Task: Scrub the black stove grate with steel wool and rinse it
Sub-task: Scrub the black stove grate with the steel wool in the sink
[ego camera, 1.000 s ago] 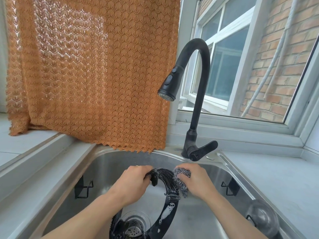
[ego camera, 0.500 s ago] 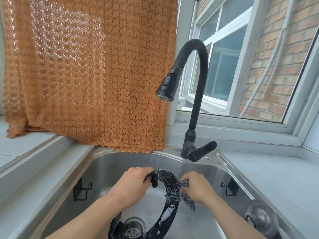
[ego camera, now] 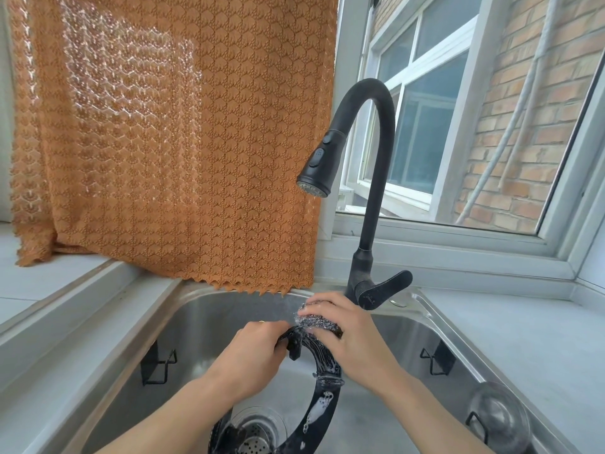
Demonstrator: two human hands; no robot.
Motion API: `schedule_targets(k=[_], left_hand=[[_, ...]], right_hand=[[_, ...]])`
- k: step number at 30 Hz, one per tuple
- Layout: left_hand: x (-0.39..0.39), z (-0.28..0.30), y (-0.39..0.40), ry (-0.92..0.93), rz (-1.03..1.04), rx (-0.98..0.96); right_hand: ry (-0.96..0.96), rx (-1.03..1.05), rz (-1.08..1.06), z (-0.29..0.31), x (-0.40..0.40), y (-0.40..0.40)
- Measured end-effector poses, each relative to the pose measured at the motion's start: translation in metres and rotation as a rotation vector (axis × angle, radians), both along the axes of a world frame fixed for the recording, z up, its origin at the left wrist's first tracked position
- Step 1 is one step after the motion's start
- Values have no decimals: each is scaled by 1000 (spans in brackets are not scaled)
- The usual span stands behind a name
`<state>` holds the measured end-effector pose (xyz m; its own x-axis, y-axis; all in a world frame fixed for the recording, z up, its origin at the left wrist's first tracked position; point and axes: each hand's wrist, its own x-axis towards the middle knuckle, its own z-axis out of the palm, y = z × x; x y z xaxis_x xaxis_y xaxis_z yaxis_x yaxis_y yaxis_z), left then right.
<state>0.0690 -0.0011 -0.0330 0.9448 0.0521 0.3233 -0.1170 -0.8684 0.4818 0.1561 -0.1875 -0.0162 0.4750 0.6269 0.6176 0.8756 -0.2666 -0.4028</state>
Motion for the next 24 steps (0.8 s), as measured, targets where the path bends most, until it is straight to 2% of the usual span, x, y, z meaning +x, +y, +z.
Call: schedule_targets(k=[4, 7, 11, 17, 24], left_hand=[[-1, 1, -1, -17, -18, 23], [0, 1, -1, -17, -32, 11], [0, 0, 0, -13, -10, 1], [1, -2, 0, -14, 16, 4], [-1, -1, 0, -1, 19, 4]], right_hand=[[-102, -17, 72, 0, -8, 7], [-91, -31, 53, 0, -6, 6], [-25, -47, -43, -2, 2, 0], [188, -90, -300, -18, 22, -12], [365, -459, -461, -28, 31, -21]])
